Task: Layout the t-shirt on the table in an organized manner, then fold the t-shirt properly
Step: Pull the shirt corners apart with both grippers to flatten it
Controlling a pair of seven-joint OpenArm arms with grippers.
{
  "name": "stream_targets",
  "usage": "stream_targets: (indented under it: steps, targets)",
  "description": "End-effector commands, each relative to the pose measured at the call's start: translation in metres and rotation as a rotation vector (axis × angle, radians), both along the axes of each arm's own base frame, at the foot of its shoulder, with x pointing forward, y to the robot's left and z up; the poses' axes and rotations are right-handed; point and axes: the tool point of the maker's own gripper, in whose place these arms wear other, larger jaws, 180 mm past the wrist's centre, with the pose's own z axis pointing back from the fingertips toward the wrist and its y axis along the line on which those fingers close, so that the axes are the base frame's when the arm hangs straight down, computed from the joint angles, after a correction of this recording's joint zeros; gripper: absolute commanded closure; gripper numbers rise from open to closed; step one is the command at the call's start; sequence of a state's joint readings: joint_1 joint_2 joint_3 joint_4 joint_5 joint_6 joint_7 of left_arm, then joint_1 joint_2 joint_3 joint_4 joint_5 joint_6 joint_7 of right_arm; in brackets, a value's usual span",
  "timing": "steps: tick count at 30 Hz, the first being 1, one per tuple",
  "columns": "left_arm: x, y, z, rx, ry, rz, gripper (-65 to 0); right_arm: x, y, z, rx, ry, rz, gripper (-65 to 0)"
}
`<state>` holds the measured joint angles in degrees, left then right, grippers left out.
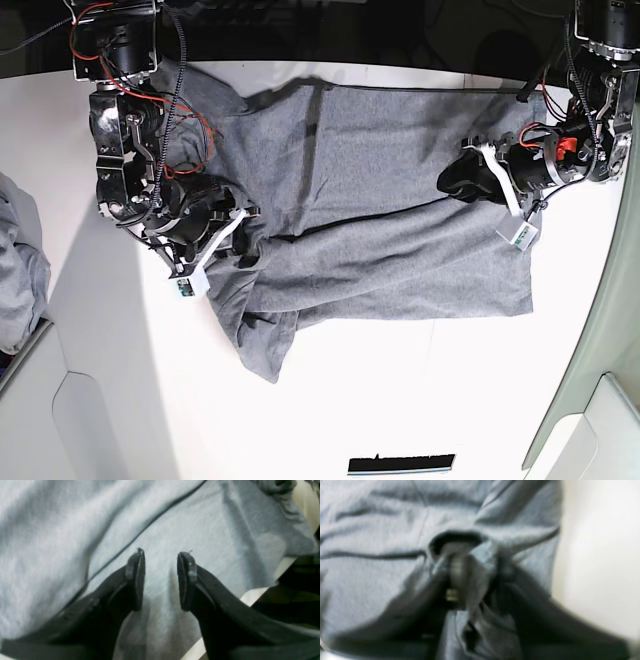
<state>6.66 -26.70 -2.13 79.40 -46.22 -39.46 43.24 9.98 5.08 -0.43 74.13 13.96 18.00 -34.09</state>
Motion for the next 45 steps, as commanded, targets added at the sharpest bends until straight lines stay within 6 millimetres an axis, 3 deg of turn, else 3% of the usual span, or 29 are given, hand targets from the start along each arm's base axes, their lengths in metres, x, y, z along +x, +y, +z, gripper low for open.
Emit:
stream_targets:
  steps: [1,6,10,15,18,22,24,27,30,33,38,45]
  targets:
    - [0.008,0.007,0.008,-0.004,-0.031,0.009,-24.1,0.015,-0.003,0.015,-0.007,-0.060,-0.001,0.0]
    - [-0.005,0.020,-0.015,0.010,0.046,0.043,-24.1,0.031,-0.033,0.026,-0.098,-0.114,-0.013,0.0]
    - [-0.014,0.036,-0.028,0.061,0.088,0.051,-24.1,0.045,-0.077,0.039,-0.150,-0.144,-0.074,0.0]
    - [-0.012,0.065,-0.023,0.119,0.082,0.059,-24.1,0.049,-0.140,0.053,-0.200,-0.166,-0.189,0.0]
    - [-0.007,0.076,-0.015,0.132,0.066,0.066,-24.1,0.048,-0.168,0.060,-0.196,-0.170,-0.255,0.0]
    - [-0.004,0.078,-0.010,0.119,0.055,0.073,-24.1,0.044,-0.190,0.066,-0.149,-0.165,-0.323,-29.7]
    - [-0.004,0.078,-0.010,0.119,0.055,0.073,-24.1,0.041,-0.198,0.067,-0.119,-0.146,-0.357,-35.0]
    - [-0.004,0.081,-0.009,0.125,0.054,0.073,-24.1,0.030,-0.202,0.064,-0.028,-0.084,-0.395,-34.9]
    - [-0.003,0.086,-0.005,0.131,0.049,0.074,-24.1,0.013,-0.192,0.061,0.080,-0.052,-0.352,-34.9]
    - [0.005,0.089,0.010,0.091,0.018,0.088,-24.1,-0.014,-0.182,0.054,0.143,-0.035,-0.308,-34.9]
    - [0.016,0.085,0.039,0.094,-0.047,0.041,-24.1,-0.061,-0.168,0.042,0.152,-0.003,-0.239,-34.9]
    - [0.006,0.091,0.037,0.105,-0.026,0.047,-24.1,-0.110,-0.171,0.014,0.086,0.105,-0.229,-34.9]
